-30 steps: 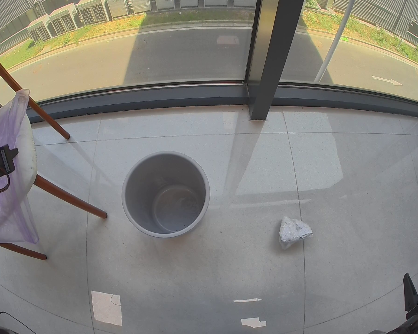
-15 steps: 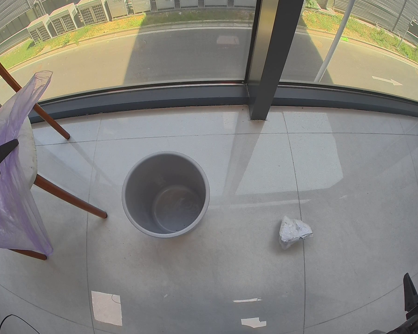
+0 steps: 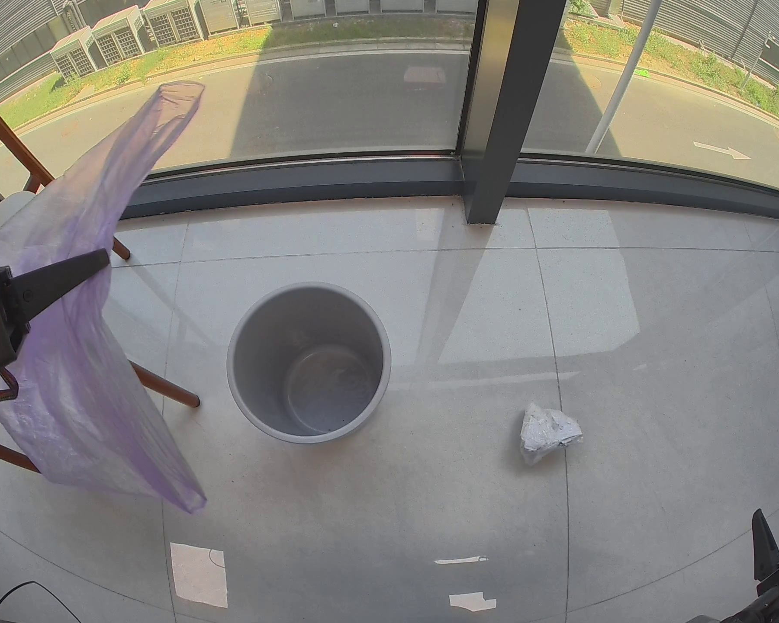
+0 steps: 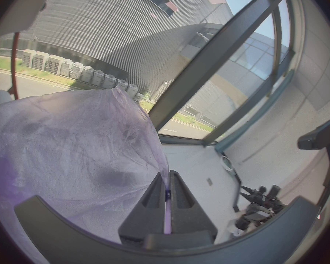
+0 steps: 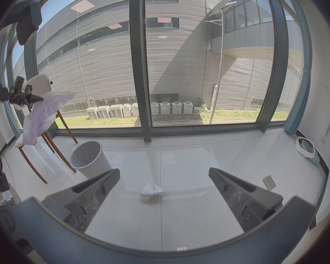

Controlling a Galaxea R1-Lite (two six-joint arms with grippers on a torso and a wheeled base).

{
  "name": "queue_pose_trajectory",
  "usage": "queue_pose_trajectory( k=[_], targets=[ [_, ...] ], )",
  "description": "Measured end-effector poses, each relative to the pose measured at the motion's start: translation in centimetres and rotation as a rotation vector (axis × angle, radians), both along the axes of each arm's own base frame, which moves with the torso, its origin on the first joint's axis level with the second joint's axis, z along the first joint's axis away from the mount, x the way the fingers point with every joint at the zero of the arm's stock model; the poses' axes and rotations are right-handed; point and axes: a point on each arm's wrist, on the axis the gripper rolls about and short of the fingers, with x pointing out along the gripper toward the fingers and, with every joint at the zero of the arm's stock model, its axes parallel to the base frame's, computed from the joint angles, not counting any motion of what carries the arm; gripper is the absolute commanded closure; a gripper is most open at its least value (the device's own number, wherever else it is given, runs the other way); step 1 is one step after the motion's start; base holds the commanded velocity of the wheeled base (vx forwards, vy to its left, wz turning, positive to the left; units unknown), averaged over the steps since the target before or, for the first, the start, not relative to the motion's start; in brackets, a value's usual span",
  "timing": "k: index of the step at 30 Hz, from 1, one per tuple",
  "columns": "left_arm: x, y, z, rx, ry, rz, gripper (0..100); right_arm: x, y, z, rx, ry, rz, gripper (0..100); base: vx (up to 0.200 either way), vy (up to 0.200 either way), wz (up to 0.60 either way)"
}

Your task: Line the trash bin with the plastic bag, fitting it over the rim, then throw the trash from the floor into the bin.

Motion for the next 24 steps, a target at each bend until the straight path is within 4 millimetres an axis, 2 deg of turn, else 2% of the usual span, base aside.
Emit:
queue_pose_trajectory(
  k=[12,19,24],
  targets=[
    [0.2,-6.1,-0.1,-0.009,0.057,-0.396,100,0.0,0.0,0.0,0.000,0.000,0.000,0,0.000,0.000,0.00],
    [2.2,-7.6,-1.4,0.089,0.019,-0.433,100,0.0,0.0,0.0,0.002,0.000,-0.001,0,0.000,0.000,0.00],
    [4.5,-7.5,-2.4,0.164,-0.017,-0.390,100,0.0,0.0,0.0,0.003,0.000,-0.001,0,0.000,0.000,0.00]
  ],
)
